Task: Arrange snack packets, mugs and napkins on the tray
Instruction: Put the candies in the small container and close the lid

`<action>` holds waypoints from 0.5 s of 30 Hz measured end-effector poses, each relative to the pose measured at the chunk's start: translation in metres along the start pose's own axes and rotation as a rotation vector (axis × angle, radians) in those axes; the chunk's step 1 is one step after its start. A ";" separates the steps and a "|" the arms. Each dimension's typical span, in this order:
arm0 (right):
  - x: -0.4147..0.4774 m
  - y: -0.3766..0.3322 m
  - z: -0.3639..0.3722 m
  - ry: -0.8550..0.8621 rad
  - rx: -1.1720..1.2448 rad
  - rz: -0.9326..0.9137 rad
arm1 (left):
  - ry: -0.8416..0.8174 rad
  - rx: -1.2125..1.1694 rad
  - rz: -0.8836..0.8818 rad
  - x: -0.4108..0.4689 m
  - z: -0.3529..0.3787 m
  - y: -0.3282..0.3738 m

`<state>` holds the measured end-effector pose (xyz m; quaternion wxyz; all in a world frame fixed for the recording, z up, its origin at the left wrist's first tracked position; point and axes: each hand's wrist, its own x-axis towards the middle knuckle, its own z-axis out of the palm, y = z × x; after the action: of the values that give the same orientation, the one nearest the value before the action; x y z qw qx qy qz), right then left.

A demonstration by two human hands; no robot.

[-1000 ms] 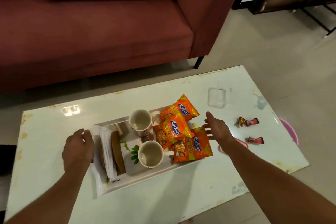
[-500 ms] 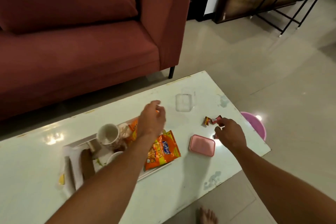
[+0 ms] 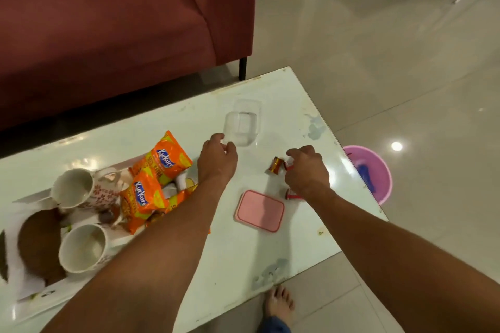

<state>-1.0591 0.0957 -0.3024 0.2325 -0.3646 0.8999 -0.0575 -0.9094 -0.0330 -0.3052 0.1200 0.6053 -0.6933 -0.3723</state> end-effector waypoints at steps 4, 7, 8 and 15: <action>0.018 0.009 0.007 -0.007 -0.159 -0.091 | 0.014 0.047 -0.050 0.011 0.016 0.012; 0.026 0.015 0.007 0.045 -0.239 -0.151 | 0.013 0.074 -0.057 0.013 0.026 0.021; 0.028 0.016 0.006 0.061 -0.235 -0.154 | 0.016 0.082 -0.059 0.014 0.028 0.022; 0.025 0.008 0.001 0.153 0.112 -0.268 | 0.040 0.120 -0.119 0.022 0.031 0.030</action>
<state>-1.0786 0.0845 -0.3150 0.1737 -0.4624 0.8536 -0.1655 -0.9557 -0.0422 -0.3132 0.0748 0.6587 -0.6748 -0.3244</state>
